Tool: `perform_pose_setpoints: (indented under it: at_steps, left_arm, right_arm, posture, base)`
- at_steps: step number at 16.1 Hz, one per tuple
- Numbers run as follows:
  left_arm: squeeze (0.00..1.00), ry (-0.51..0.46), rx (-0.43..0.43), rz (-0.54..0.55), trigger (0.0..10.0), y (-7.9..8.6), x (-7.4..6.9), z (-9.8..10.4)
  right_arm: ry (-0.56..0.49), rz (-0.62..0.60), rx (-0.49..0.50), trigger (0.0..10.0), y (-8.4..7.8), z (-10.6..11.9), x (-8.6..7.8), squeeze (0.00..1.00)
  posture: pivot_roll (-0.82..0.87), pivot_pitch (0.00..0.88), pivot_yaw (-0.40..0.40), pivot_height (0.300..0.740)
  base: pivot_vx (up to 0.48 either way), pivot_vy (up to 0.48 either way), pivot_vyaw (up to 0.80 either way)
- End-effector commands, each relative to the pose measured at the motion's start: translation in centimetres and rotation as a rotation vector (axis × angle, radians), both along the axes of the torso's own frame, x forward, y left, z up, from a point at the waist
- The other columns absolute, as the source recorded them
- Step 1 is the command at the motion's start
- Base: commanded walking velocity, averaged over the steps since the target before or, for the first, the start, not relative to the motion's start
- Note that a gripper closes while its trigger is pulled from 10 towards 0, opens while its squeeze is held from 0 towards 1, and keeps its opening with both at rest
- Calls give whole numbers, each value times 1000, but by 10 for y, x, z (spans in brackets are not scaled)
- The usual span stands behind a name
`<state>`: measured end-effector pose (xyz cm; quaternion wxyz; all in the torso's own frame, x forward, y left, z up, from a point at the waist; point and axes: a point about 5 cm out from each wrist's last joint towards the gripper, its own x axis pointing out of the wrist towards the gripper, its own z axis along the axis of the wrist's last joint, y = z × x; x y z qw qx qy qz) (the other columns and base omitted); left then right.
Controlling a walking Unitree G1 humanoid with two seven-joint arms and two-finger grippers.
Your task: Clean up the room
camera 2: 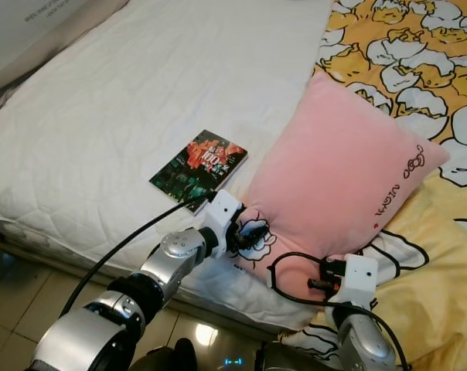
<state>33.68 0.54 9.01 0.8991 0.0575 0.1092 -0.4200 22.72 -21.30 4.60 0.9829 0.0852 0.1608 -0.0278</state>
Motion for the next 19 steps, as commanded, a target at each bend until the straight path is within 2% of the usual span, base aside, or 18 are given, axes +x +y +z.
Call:
perform_pose_setpoints:
  at_steps: [1, 5, 6, 8, 11, 12, 16, 18, 19]
  left_arm:
    - [0, 34, 7, -46, 0, -27, -10, -1]
    - [0, 51, 10, -74, 0, -32, -12, 0]
    - [0, 74, -16, -67, 0, -33, -12, 0]
    - [0, 77, -11, -80, 0, -34, -14, -2]
    - [0, 84, -21, -67, 0, -31, -15, -5]
    - [0, 77, -49, -47, 0, -27, -12, -2]
    - [0, 86, -76, -16, 0, -22, -7, 0]
    - [0, 63, -124, 0, 0, -19, 2, 13]
    - [0, 25, -160, 7, 0, -17, 10, 28]
  right_arm:
    - [109, 25, 27, 0, 9, -22, -11, 0]
    - [101, 46, 33, 0, 16, -22, 1, 0]
    - [96, 41, 31, 0, 15, -22, 4, 0]
    - [93, 30, 28, 0, 12, -22, 7, 0]
    - [60, 7, 35, 0, 10, -19, 19, 0]
    - [40, -16, 55, 0, 9, -17, 25, 0]
    - [43, -37, 96, 0, 12, -23, 35, 0]
    - [9, -59, 103, 0, 12, -15, 45, 0]
    - [-52, -52, 95, 0, 13, 1, 56, 0]
  posture:
    - [-120, 223, 80, 727]
    - [-118, 189, 80, 727]
    - [-118, 182, 85, 727]
    - [-117, 176, 89, 727]
    - [-121, 129, 108, 727]
    - [-115, 102, 118, 727]
    - [-96, 65, 132, 727]
    - [-83, 25, 138, 727]
    - [-79, 0, 141, 727]
  base:
    - [0, 0, 0]
    - [0, 0, 0]
    - [0, 0, 0]
    - [0, 0, 0]
    - [0, 0, 0]
    - [0, 0, 0]
    - [0, 0, 0]
    - [0, 0, 0]
    - [0, 0, 0]
